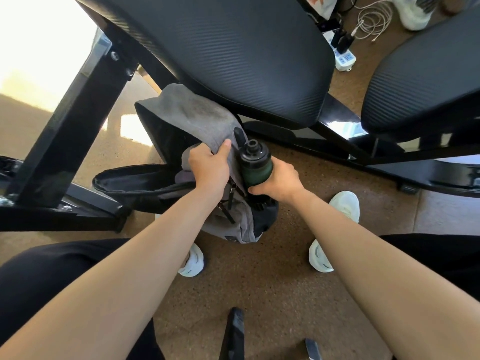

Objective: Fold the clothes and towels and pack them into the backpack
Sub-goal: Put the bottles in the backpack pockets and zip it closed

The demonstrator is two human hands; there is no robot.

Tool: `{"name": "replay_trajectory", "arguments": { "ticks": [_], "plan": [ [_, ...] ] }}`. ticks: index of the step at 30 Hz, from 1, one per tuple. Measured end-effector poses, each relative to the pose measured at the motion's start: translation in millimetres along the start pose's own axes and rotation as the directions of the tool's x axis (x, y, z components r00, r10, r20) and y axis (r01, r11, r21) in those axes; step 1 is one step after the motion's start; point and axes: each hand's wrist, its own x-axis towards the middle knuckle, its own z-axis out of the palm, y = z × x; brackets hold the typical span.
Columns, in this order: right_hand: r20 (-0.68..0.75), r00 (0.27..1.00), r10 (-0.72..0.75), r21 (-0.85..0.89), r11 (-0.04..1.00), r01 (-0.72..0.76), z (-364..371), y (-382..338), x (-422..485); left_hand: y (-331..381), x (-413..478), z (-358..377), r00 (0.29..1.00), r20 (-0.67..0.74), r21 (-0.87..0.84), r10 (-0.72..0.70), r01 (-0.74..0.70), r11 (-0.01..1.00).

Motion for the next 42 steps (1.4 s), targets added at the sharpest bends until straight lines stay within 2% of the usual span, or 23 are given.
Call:
{"name": "replay_trajectory", "arguments": {
  "ticks": [6, 9, 12, 14, 16, 19, 20, 21, 23, 25, 27, 29, 31, 33, 34, 36, 38, 40, 41, 42],
  "plan": [
    [0.19, 0.974, 0.121, -0.131, 0.987, -0.097, -19, -7, 11, 4, -6, 1, 0.996, 0.073, -0.006, 0.053, -0.053, 0.999],
    [0.283, 0.956, 0.074, 0.06, 0.994, -0.094, -24, -10, 12, 5, -6, 0, 0.996, 0.079, -0.01, 0.043, -0.042, 0.999],
    [0.097, 0.986, -0.134, 0.059, 0.99, 0.129, -41, -19, 15, 6, -8, -2, 0.994, 0.095, 0.008, 0.062, -0.063, 0.998],
    [0.087, 0.968, -0.236, -0.029, 0.971, 0.239, -51, -29, 18, 5, -11, -3, 0.993, 0.09, 0.027, 0.071, -0.073, 0.997],
    [0.046, 0.979, -0.2, -0.159, 0.966, 0.205, -49, -40, 15, 6, -12, -3, 0.994, 0.083, 0.038, 0.076, -0.079, 0.996],
    [-0.187, 0.981, -0.049, -0.281, 0.96, -0.005, -33, -45, 8, 11, -14, -6, 0.993, 0.065, 0.058, 0.101, -0.104, 0.993],
    [-0.214, 0.976, -0.034, -0.283, 0.959, -0.029, -28, -43, 7, 11, -12, -7, 0.993, 0.063, 0.045, 0.104, -0.107, 0.993],
    [-0.188, 0.981, -0.049, -0.275, 0.961, -0.005, -27, -44, 6, 10, -12, -8, 0.993, 0.062, 0.02, 0.103, -0.105, 0.994],
    [-0.008, 0.991, -0.131, -0.26, 0.957, 0.125, -33, -48, 6, 9, -11, -11, 0.994, 0.064, -0.031, 0.083, -0.082, 0.996],
    [0.207, 0.955, -0.212, -0.322, 0.907, 0.272, -46, -55, 4, 10, -13, -12, 0.995, 0.068, -0.052, 0.068, -0.065, 0.997],
    [0.299, 0.921, -0.251, -0.375, 0.856, 0.355, -52, -60, 1, 11, -14, -13, 0.995, 0.082, -0.059, 0.058, -0.053, 0.997],
    [0.214, 0.945, -0.248, -0.388, 0.866, 0.315, -49, -60, 0, 13, -12, -13, 0.993, 0.097, -0.054, 0.074, -0.069, 0.996],
    [-0.01, 0.984, -0.176, -0.384, 0.909, 0.159, -42, -59, -2, 15, -11, -13, 0.99, 0.093, -0.052, 0.103, -0.098, 0.994],
    [-0.137, 0.987, -0.088, -0.339, 0.94, 0.037, -34, -58, -4, 18, -11, -13, 0.993, 0.073, -0.06, 0.097, -0.093, 0.994],
    [-0.132, 0.989, -0.065, -0.314, 0.949, 0.02, -31, -58, -5, 17, -11, -14, 0.993, 0.071, -0.07, 0.089, -0.085, 0.994],
    [-0.016, 0.998, -0.065, -0.236, 0.97, 0.06, -32, -59, -3, 16, -9, -16, 0.993, 0.092, -0.105, 0.071, -0.061, 0.993],
    [0.131, 0.987, -0.092, -0.052, 0.994, 0.099, -38, -60, -2, 14, -6, -19, 0.992, 0.115, -0.146, 0.051, -0.034, 0.989],
    [0.236, 0.97, -0.051, 0.274, 0.962, -0.016, -43, -54, -3, 13, -4, -23, 0.994, 0.11, -0.162, 0.003, 0.015, 0.987],
    [0.284, 0.958, -0.045, 0.377, 0.924, -0.069, -44, -50, -6, 13, -3, -24, 0.993, 0.113, -0.175, -0.017, 0.037, 0.984],
    [0.313, 0.949, -0.047, 0.4, 0.912, -0.087, -42, -47, -9, 11, -3, -25, 0.992, 0.125, -0.187, -0.034, 0.057, 0.981]
  ]
}}
